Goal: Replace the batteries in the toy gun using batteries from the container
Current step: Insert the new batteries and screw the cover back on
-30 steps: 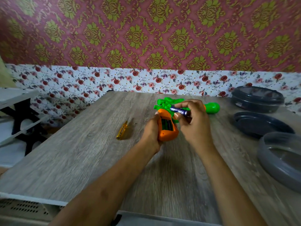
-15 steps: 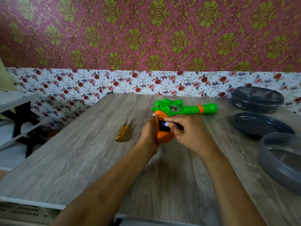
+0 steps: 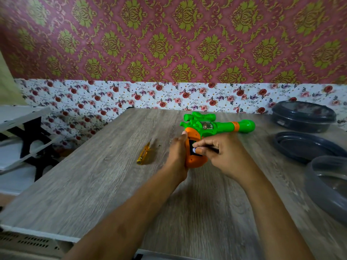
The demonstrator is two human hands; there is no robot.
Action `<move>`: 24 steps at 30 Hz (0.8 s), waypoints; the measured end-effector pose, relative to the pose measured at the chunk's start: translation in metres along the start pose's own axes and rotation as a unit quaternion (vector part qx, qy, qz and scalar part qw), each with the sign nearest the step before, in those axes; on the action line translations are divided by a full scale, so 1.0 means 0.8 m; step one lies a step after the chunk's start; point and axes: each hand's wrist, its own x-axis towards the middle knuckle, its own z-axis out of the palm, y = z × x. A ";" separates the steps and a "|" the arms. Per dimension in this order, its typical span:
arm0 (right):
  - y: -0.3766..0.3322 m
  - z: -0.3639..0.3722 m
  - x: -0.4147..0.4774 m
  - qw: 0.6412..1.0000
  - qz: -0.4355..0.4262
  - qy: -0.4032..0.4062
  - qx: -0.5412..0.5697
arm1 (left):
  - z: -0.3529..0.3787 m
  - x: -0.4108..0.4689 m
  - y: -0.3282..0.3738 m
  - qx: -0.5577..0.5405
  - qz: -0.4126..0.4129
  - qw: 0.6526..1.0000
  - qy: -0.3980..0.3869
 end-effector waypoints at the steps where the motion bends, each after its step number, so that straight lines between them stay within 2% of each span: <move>1: 0.001 0.002 0.001 1.000 0.005 0.002 -0.008 | 0.000 0.002 -0.002 0.004 0.003 1.000 0.010; 8: -0.002 0.017 0.002 0.996 0.044 0.065 -0.049 | 0.003 0.006 -0.007 0.014 -0.024 0.999 0.033; 11: 0.005 0.023 0.003 0.991 0.085 0.091 -0.049 | 0.006 0.005 -0.006 -0.051 -0.054 0.997 0.011; 14: 0.017 0.028 0.009 0.982 0.159 0.087 0.058 | 0.008 -0.004 -0.002 -0.086 -0.057 0.995 0.011; 18: 0.025 0.032 0.013 0.933 0.256 0.052 0.246 | 0.006 -0.003 -0.005 -0.076 -0.043 0.995 0.044; 20: 0.032 0.033 0.014 0.917 0.283 0.039 0.280 | 0.005 -0.001 -0.009 -0.060 -0.038 0.996 0.055; 24: 0.045 0.037 0.015 0.880 0.332 0.023 0.337 | 0.004 -0.008 -0.008 -0.069 -0.027 0.997 0.025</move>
